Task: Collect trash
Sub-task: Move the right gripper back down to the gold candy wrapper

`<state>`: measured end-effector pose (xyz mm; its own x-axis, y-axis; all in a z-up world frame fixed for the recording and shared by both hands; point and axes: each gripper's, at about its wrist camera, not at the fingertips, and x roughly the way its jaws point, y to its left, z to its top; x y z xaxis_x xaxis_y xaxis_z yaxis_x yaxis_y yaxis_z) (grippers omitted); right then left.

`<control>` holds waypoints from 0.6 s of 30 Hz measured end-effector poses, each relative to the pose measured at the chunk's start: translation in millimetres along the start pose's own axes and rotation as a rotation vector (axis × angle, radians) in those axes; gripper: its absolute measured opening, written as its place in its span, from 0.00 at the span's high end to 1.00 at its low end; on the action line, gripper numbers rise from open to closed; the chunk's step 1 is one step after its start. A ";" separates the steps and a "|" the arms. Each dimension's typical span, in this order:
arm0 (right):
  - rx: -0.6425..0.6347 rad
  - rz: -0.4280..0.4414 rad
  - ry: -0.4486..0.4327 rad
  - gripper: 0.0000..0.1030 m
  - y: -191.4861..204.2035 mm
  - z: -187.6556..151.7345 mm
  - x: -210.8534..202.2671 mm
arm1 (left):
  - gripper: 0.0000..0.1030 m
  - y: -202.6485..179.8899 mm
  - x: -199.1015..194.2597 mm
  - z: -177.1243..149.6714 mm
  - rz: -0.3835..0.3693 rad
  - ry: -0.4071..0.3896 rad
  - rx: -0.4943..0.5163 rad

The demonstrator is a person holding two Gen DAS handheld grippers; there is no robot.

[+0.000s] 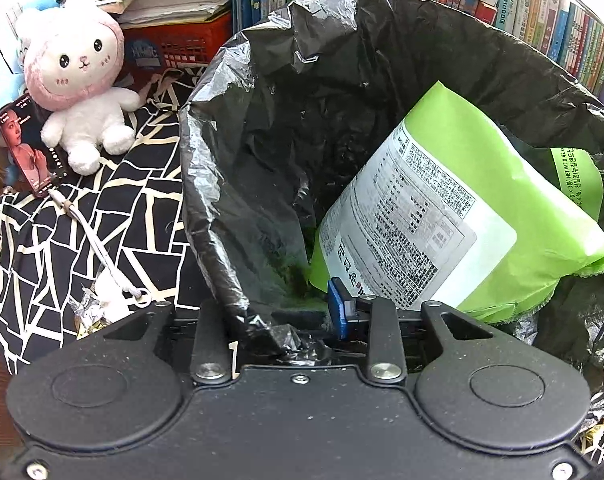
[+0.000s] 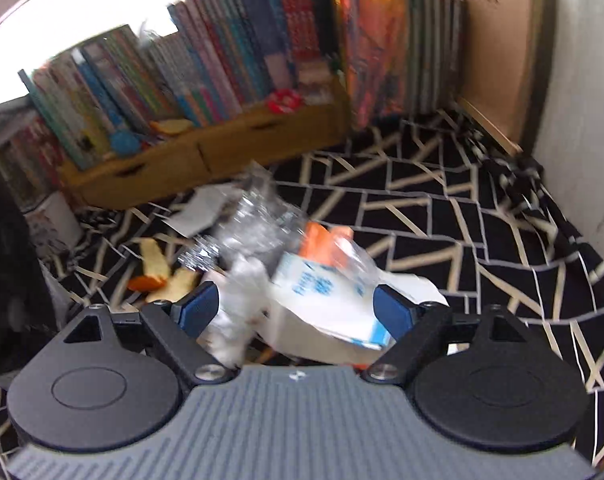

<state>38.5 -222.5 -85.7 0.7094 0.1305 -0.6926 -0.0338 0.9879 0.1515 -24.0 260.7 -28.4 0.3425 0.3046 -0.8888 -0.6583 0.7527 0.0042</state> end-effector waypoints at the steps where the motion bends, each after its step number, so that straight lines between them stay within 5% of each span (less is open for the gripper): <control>1: 0.008 -0.010 0.004 0.12 -4.8 -5.0 3.3 | 0.70 -0.8 -0.1 0.3 0.008 -0.003 0.000; 12: 0.058 -0.068 0.026 0.17 -25.7 -36.5 32.8 | 0.70 -5.3 -1.1 -0.3 0.031 -0.025 0.030; 18: -0.032 -0.073 0.059 0.19 -14.3 -67.6 34.3 | 0.69 -7.2 -1.1 0.4 0.039 -0.032 0.035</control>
<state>15.8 -226.5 -159.2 0.6685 0.0623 -0.7411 -0.0071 0.9970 0.0775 -19.4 255.2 -27.3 0.3385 0.3521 -0.8726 -0.6482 0.7595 0.0550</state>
